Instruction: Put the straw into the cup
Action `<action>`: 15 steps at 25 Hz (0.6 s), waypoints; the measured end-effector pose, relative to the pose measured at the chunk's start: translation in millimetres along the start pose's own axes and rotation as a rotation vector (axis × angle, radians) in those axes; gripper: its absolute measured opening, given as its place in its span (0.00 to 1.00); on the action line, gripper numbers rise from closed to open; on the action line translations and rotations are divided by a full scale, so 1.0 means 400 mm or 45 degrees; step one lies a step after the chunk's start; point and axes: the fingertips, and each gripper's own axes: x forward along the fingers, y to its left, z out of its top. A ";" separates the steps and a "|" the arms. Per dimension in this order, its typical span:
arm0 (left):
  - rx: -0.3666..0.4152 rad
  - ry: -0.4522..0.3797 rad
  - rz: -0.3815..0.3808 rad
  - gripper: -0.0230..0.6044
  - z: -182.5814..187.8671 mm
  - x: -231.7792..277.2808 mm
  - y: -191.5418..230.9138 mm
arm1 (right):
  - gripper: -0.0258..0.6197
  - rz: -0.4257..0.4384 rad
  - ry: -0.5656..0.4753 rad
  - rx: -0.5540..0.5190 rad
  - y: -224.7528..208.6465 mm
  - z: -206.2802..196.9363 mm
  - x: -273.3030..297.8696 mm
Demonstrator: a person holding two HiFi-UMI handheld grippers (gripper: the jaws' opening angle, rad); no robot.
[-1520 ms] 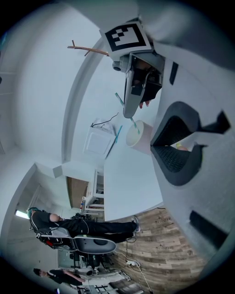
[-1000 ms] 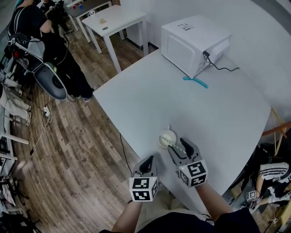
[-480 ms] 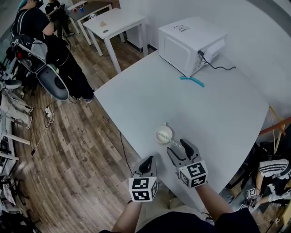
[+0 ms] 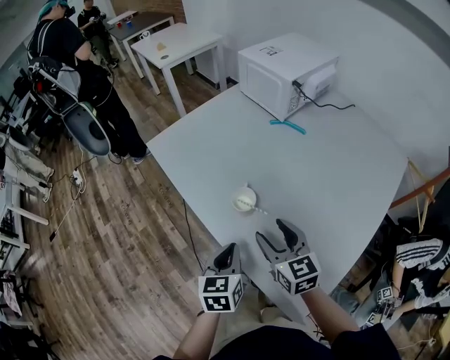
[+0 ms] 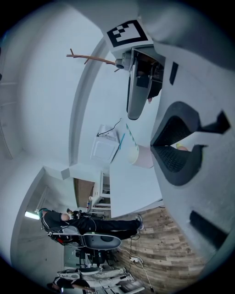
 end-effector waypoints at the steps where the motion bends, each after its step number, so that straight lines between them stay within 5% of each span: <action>1: 0.002 -0.004 -0.002 0.06 -0.001 -0.006 -0.010 | 0.42 0.003 -0.005 0.000 0.004 0.003 -0.014; 15: 0.017 -0.048 -0.004 0.06 -0.043 -0.103 -0.178 | 0.42 0.010 -0.150 0.015 0.019 0.043 -0.259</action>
